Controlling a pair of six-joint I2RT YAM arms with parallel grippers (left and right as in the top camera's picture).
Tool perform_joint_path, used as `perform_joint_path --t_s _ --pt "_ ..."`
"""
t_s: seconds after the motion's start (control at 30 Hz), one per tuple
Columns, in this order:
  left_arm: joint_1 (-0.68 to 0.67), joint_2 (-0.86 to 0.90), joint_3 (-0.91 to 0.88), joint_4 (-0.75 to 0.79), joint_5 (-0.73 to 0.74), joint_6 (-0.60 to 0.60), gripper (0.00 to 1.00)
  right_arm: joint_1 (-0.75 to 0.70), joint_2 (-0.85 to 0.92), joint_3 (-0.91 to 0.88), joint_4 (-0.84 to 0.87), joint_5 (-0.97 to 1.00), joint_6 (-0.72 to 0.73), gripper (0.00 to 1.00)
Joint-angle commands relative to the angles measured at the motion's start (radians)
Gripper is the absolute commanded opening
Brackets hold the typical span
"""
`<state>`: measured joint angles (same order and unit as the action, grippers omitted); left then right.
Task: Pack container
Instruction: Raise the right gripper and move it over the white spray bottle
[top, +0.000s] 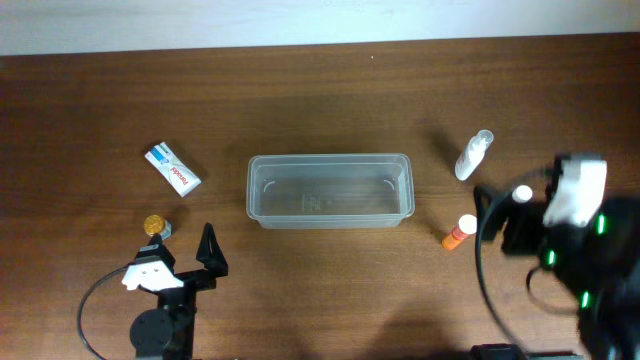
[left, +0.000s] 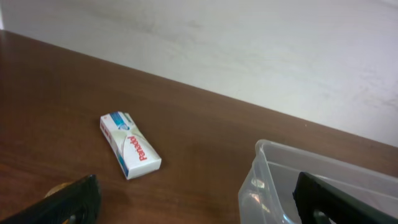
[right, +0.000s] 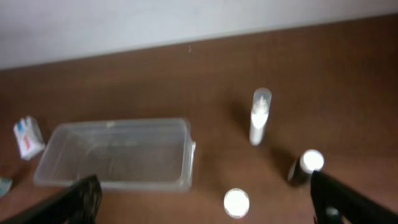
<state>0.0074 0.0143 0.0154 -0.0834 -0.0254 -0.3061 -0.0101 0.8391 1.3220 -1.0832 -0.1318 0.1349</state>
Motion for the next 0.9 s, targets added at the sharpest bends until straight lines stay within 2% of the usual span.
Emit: perform_joint_path --t_s 0.0,0.2,0.33,0.5,0.63,0.87 --pt "0.004 -0.009 -0.006 0.001 0.011 0.008 0.99 0.01 0.173 0.163 -0.088 -0.014 -0.003 0.98" --pt "0.004 -0.009 -0.006 0.001 0.011 0.009 0.99 0.009 0.38 0.204 -0.106 0.002 0.0 0.98" --pt "0.004 -0.009 -0.006 0.001 0.011 0.008 0.99 0.009 0.498 0.204 -0.097 0.09 0.069 0.98" --pt "0.004 -0.009 -0.006 0.001 0.011 0.008 0.99 0.009 0.608 0.204 -0.067 0.174 0.069 0.98" --pt "0.004 -0.009 -0.006 0.001 0.011 0.008 0.99 0.008 0.674 0.204 -0.049 0.246 0.069 0.98" --pt "0.004 -0.009 -0.006 0.001 0.011 0.008 0.99 0.008 0.681 0.217 -0.032 0.24 0.117 0.98"
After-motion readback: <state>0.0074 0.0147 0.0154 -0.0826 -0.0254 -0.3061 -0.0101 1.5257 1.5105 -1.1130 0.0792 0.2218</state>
